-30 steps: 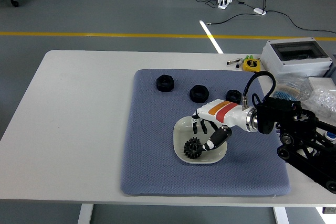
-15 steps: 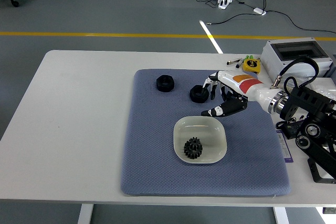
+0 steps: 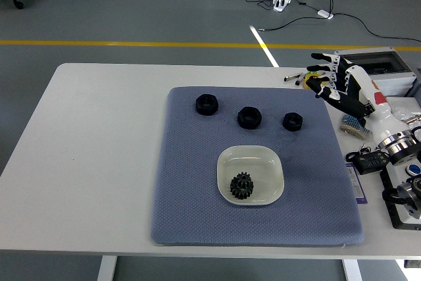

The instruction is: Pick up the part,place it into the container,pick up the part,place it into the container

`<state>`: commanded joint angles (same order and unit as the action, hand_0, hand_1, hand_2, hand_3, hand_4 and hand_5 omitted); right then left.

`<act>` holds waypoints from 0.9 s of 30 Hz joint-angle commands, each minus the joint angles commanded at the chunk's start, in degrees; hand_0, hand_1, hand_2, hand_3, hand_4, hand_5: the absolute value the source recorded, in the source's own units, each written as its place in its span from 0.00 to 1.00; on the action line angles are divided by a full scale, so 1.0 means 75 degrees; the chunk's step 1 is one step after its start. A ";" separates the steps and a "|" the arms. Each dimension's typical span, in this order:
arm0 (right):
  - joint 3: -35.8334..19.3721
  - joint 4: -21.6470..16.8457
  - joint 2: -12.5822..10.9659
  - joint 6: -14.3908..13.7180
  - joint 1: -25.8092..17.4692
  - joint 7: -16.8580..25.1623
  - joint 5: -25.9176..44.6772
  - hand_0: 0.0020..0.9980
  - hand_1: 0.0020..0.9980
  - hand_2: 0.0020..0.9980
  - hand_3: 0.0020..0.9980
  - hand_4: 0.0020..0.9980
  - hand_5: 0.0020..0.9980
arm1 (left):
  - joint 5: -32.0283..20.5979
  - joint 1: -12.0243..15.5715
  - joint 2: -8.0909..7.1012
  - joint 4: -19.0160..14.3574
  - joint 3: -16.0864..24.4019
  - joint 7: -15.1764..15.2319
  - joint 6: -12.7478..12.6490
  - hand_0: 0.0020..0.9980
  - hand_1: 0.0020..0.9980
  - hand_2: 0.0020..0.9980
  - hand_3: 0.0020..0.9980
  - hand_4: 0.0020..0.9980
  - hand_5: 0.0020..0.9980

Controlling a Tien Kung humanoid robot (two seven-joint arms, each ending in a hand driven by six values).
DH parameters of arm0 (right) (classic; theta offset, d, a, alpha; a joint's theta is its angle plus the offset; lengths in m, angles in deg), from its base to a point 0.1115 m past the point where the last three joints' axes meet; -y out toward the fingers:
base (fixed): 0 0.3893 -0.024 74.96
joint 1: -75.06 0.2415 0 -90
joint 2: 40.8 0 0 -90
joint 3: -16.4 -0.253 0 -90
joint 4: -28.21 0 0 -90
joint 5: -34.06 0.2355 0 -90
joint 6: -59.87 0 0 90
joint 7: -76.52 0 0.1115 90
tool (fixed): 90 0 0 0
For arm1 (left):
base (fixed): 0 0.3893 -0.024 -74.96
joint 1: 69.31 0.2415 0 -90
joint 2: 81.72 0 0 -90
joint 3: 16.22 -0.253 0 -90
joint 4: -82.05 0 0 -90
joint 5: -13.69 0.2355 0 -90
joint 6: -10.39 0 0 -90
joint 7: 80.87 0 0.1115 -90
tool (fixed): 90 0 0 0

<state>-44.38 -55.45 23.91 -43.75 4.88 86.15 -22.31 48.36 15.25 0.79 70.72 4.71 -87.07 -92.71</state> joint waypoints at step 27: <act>-0.1797 0.0461 0.1263 0.0238 -0.1307 -0.0408 0.1215 0.77 0.78 0.83 0.89 1.00 0.88 | -0.0165 -0.0213 0.0044 -0.0007 -0.0156 0.0068 -0.0019 0.71 0.64 0.67 0.58 0.68 0.63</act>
<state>-57.86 -52.00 33.38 -41.97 -4.92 83.10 -13.19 47.11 13.65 1.13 70.66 3.55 -86.56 -92.85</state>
